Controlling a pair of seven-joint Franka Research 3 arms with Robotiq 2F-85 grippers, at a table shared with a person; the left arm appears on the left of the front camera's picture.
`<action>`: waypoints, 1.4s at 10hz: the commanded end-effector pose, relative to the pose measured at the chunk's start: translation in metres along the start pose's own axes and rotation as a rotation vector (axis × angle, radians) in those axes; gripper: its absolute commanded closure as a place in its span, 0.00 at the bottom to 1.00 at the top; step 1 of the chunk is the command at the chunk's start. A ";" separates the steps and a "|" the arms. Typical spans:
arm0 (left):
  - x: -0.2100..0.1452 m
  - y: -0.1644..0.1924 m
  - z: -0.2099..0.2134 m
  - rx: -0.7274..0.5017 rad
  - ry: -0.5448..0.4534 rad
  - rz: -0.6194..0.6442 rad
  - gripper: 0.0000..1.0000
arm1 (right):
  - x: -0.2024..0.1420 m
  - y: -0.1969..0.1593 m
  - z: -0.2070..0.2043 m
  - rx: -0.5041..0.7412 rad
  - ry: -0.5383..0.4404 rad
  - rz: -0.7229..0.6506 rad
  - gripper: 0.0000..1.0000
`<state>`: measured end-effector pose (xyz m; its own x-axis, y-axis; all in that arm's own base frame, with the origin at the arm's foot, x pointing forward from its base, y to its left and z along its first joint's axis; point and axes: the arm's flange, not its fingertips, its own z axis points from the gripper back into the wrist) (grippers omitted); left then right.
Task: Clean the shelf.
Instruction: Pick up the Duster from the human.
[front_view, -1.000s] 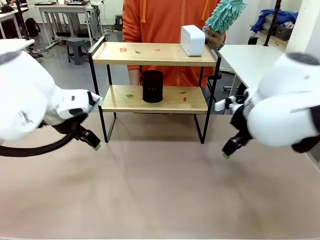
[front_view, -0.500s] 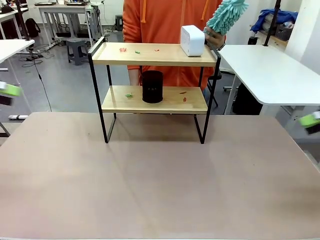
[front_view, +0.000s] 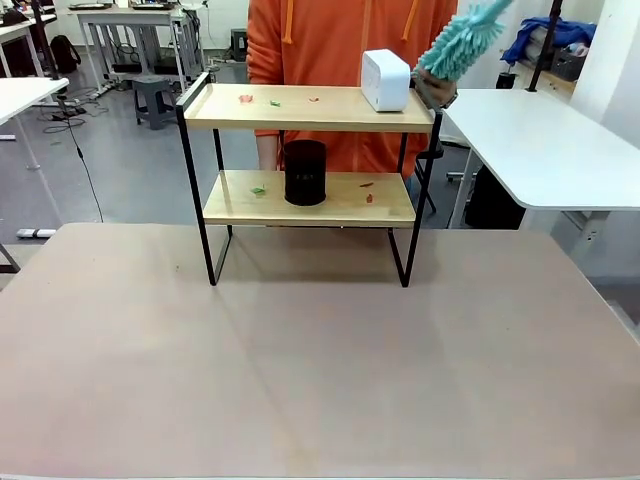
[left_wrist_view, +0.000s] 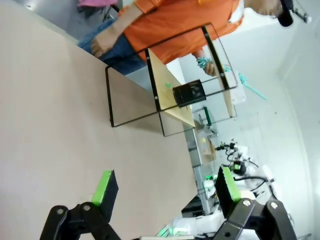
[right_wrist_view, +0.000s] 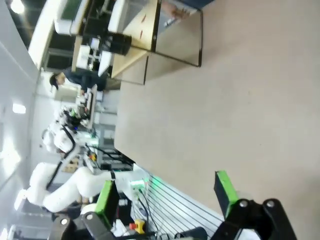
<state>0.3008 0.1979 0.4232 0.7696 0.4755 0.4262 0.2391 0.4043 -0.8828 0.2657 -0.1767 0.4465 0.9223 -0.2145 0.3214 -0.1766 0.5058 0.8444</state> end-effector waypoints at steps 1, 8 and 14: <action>-0.002 -0.029 0.011 -0.006 0.026 -0.105 0.00 | 0.002 0.013 0.000 -0.008 0.017 0.067 0.00; -0.002 -0.029 0.011 -0.006 0.026 -0.105 0.00 | 0.000 0.013 0.001 -0.034 0.028 0.039 0.00; -0.002 -0.029 0.011 -0.006 0.026 -0.105 0.00 | 0.158 0.097 -0.113 0.114 0.076 -0.062 0.00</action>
<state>0.2855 0.1944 0.4499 0.7714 0.4091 0.4874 0.2924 0.4524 -0.8425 0.4211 -0.0545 0.5266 0.9479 -0.1665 0.2718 -0.1875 0.3982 0.8979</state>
